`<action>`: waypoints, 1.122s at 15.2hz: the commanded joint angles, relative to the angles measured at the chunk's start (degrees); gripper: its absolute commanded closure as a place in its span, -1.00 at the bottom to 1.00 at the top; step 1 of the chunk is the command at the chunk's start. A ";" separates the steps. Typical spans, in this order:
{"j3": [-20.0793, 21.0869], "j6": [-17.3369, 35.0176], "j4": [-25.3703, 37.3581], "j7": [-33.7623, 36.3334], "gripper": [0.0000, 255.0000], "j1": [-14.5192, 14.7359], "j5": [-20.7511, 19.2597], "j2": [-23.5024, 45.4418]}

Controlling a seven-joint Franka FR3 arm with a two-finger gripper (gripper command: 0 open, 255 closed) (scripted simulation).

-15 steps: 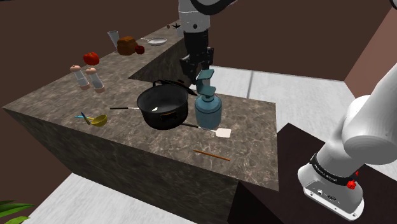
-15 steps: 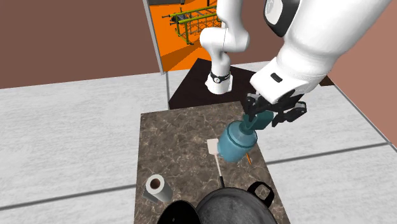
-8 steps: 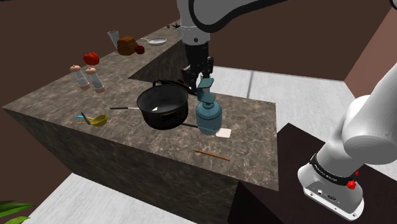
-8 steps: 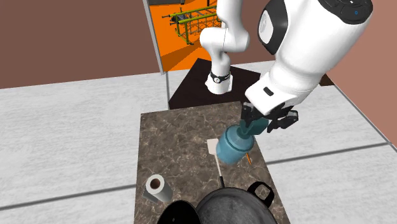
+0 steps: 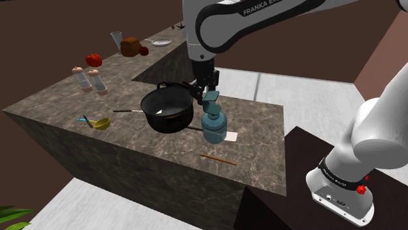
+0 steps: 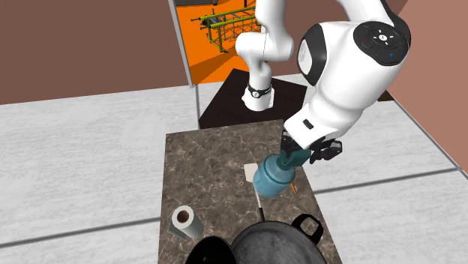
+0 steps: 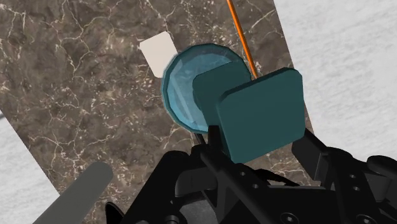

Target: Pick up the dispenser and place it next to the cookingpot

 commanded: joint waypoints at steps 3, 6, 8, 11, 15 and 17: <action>0.01 0.90 -0.54 0.03 1.00 -0.01 -0.10 0.29; 0.01 0.90 -0.54 0.03 1.00 -0.01 -0.10 0.29; 0.01 0.90 -0.54 0.03 1.00 -0.01 -0.10 0.29; 0.00 0.91 -0.55 0.02 -1.00 -0.01 -0.10 0.29; -0.03 -1.00 1.06 -0.04 -1.00 -0.03 -0.02 -0.02; -0.08 -4.82 4.50 -0.11 -1.00 -0.06 0.07 -0.42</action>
